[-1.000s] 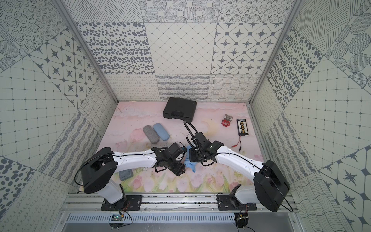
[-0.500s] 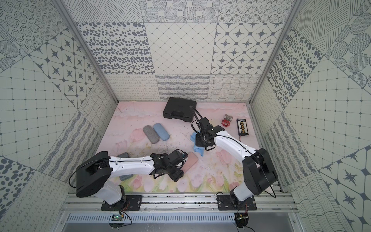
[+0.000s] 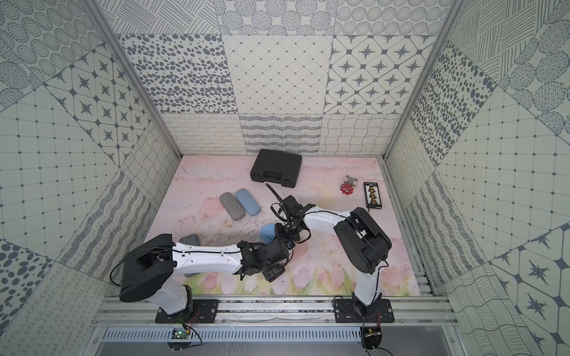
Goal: Wipe the eyeglass case
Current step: Wipe the dirt from the eyeglass case, then move the eyeglass case from the center of the board.
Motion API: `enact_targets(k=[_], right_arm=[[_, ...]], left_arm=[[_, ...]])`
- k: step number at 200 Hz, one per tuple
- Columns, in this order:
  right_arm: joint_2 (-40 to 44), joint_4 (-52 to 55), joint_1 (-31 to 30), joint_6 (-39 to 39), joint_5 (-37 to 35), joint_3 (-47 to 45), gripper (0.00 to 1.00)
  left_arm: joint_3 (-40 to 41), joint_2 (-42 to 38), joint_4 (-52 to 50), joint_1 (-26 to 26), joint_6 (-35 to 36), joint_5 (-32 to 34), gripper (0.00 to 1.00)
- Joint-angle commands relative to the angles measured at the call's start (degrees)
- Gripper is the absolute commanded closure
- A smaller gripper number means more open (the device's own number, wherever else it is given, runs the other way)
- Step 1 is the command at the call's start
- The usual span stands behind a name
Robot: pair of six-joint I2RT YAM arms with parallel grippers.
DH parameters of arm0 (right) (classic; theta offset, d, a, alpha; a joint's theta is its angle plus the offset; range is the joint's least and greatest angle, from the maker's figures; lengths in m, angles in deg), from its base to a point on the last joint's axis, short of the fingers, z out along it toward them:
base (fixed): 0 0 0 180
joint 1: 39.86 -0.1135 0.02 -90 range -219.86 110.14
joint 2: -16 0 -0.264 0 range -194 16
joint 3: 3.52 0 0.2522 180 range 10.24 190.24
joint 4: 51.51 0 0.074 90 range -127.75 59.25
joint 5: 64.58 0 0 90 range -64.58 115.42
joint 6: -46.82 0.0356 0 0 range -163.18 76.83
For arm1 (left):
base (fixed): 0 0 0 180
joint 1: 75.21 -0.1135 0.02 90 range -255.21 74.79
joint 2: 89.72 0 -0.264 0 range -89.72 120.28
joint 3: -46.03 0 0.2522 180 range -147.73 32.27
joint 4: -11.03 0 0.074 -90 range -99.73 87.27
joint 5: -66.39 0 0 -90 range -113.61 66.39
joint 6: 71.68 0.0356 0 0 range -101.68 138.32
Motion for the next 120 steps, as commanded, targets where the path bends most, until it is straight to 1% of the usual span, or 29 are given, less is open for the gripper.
enact_targets(k=[1, 19, 27, 38, 59, 72, 85, 95, 120], right_arm=[[5.1, 11.2, 8.6, -6.4, -4.5, -7.3, 1.0], [8.6, 15.6, 14.2, -10.7, -9.0, -9.2, 1.0], [10.1, 15.9, 16.2, -10.4, -9.0, -9.6, 1.0], [12.3, 15.8, 17.3, -9.9, -9.2, -9.1, 1.0], [16.6, 19.3, 17.9, -7.8, -19.0, -5.1, 1.0], [19.6, 20.8, 19.5, -6.8, -22.4, -3.0, 1.0], [22.1, 21.6, 22.0, -6.7, -24.3, -1.4, 1.0], [23.5, 22.0, 24.1, -7.1, -24.8, -0.6, 1.0], [25.9, 22.4, 28.7, -7.6, -23.8, -0.3, 1.0]], left_arm=[[0.2, 1.6, -3.0, -1.3, -4.7, 8.0, 1.0], [0.7, 1.5, -3.1, -2.9, -6.7, 6.2, 1.0], [0.7, 1.4, -3.1, -3.6, -7.1, 5.2, 1.0], [0.2, 1.7, -2.9, -4.1, -7.4, 3.4, 1.0], [-3.0, 3.6, -3.9, -4.2, -8.8, -1.0, 1.0], [-6.6, 5.3, -5.4, -4.2, -10.8, -3.8, 1.0], [-10.4, 7.1, -6.5, -4.3, -13.2, -6.2, 0.95], [-14.0, 9.0, -8.4, -4.5, -15.4, -7.7, 0.88], [-22.9, 15.0, -10.5, -4.8, -20.8, -12.0, 0.75]])
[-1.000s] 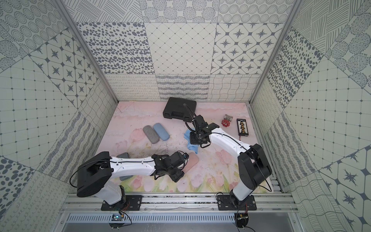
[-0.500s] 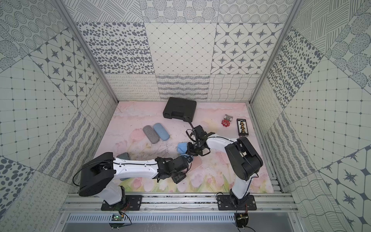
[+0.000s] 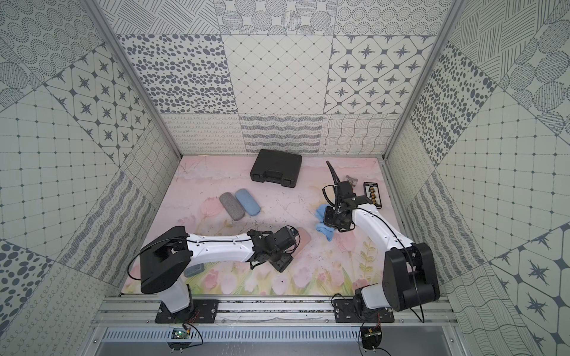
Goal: Wipe the eyeglass case
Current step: Move the eyeglass case from the center of the board.
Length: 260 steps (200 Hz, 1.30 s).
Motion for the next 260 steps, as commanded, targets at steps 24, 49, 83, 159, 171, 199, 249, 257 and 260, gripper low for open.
enact_targets(k=[24, 49, 83, 159, 171, 199, 249, 257, 260], right_arm=[[4.1, 1.8, 5.3, -0.7, -0.8, -0.4, 1.0], [6.6, 1.7, 6.0, -0.8, -1.5, -2.1, 1.0], [8.8, 1.6, 8.0, -0.7, -1.8, -3.8, 1.0], [8.4, 1.1, 9.7, -0.8, 0.9, -5.0, 1.0], [8.5, 1.3, 9.7, -1.0, 1.0, -5.2, 1.0], [8.7, 1.7, 9.7, -1.2, 1.3, -5.1, 1.0], [9.9, 3.1, 9.3, -0.8, 1.6, -4.7, 1.0], [10.3, 3.2, 8.1, -0.3, 2.1, -4.8, 1.0], [10.2, 3.2, 7.4, 0.0, 2.3, -4.9, 1.0]], left_arm=[[-16.9, 12.5, -5.2, -0.7, -15.4, -11.0, 0.69], [-23.7, 18.3, -6.9, -0.7, -18.8, -13.4, 0.68], [-29.3, 22.2, -5.9, -1.8, -25.2, -14.6, 0.67], [-34.5, 25.5, -0.5, -2.5, -29.9, -17.2, 0.27], [-33.8, 24.9, 0.9, -2.9, -29.9, -17.2, 0.23], [-33.3, 23.6, 3.5, -3.3, -29.2, -17.3, 0.15], [-28.8, 17.5, 4.0, -3.4, -26.4, -13.6, 0.09], [-26.4, 14.4, 3.0, -3.6, -25.1, -10.5, 0.08], [-25.5, 13.2, 2.6, -3.7, -24.5, -8.9, 0.08]])
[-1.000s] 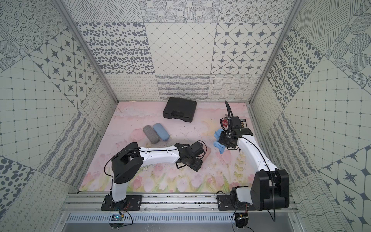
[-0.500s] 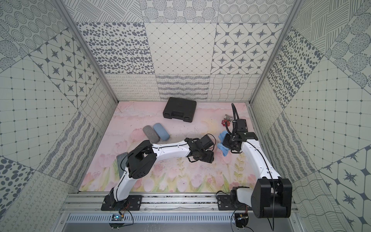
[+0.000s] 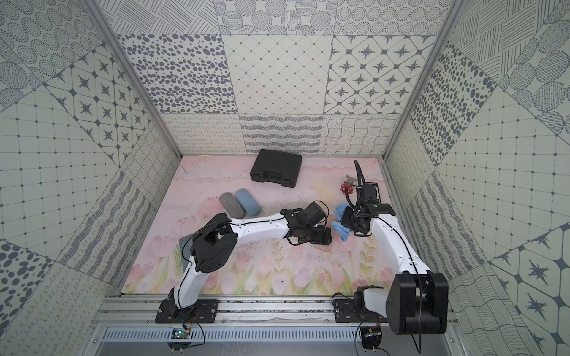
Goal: Wipe the eyeglass case
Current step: Move the eyeglass case from the center of the board.
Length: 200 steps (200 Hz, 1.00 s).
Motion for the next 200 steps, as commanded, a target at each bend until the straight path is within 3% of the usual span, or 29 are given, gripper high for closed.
enact_targets(k=[1, 46, 69, 103, 151, 200], right_arm=[[1.9, 0.7, -2.5, 0.2, 1.4, 0.1, 1.0], [-2.3, -4.7, -27.6, 13.1, 0.4, -3.4, 1.0], [-7.6, -10.6, -34.3, 17.5, 2.8, -4.9, 1.0], [-12.3, -9.0, -32.2, 13.0, -0.3, -6.5, 1.0], [-13.0, -3.9, -24.6, 4.4, -4.3, -5.9, 1.0], [-15.9, -6.1, -22.4, 1.7, 0.9, -3.5, 1.0]], left_arm=[[5.4, -8.3, -0.2, -0.7, 3.6, 7.4, 0.08], [17.2, -26.6, -10.4, -3.1, 11.4, 31.6, 0.01], [22.5, -33.2, -12.1, -6.6, 12.2, 35.9, 0.01], [29.4, -38.3, -11.6, -13.6, 14.1, 31.4, 0.01], [36.8, -43.4, -6.9, -21.8, 13.7, 22.0, 0.15], [40.8, -46.2, -5.2, -28.3, 14.2, 16.7, 0.19]])
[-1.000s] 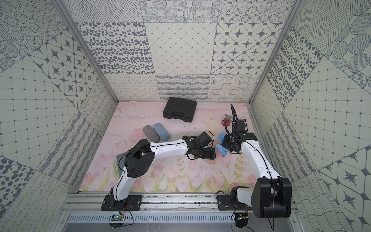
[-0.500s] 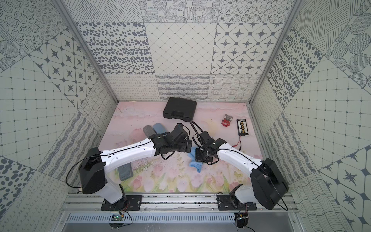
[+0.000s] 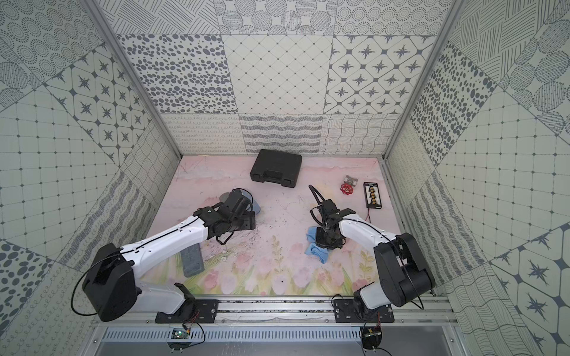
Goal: Wipe the eyeglass case
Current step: Move the eyeglass case from the center of the board.
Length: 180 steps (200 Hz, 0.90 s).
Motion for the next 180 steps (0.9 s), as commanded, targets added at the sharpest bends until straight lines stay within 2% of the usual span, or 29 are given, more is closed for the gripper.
enact_targets(k=[1, 28, 87, 129, 139, 160, 180], right_arm=[[-2.6, -1.5, -0.3, -2.5, 1.8, 2.3, 1.0], [-6.2, -2.7, 1.6, -3.2, -2.7, 4.8, 1.0], [-11.2, -5.7, 7.5, -3.8, -1.2, 10.5, 1.0], [-12.0, -6.2, 10.0, -4.7, -3.2, 11.1, 1.0], [-11.7, -6.9, 10.0, -4.7, -1.4, 11.0, 1.0], [-9.4, -8.5, 8.7, -2.6, 8.3, 10.4, 1.0], [-5.3, -6.8, 3.8, -1.3, 8.7, 10.5, 1.0]], left_arm=[[2.2, -1.9, 2.6, -3.8, 1.9, -5.5, 0.19], [2.9, -1.6, 2.8, -4.3, 1.9, -6.2, 0.2], [5.0, -2.9, 2.3, -7.3, 2.4, -6.6, 0.19], [5.5, -2.3, 1.7, -9.4, 3.0, -6.8, 0.19], [5.4, -1.8, 1.6, -10.2, 3.4, -7.0, 0.18], [4.2, 0.8, 1.1, -12.8, 4.2, -7.4, 0.12], [2.1, 4.5, 1.3, -15.1, 4.5, -7.7, 0.05]])
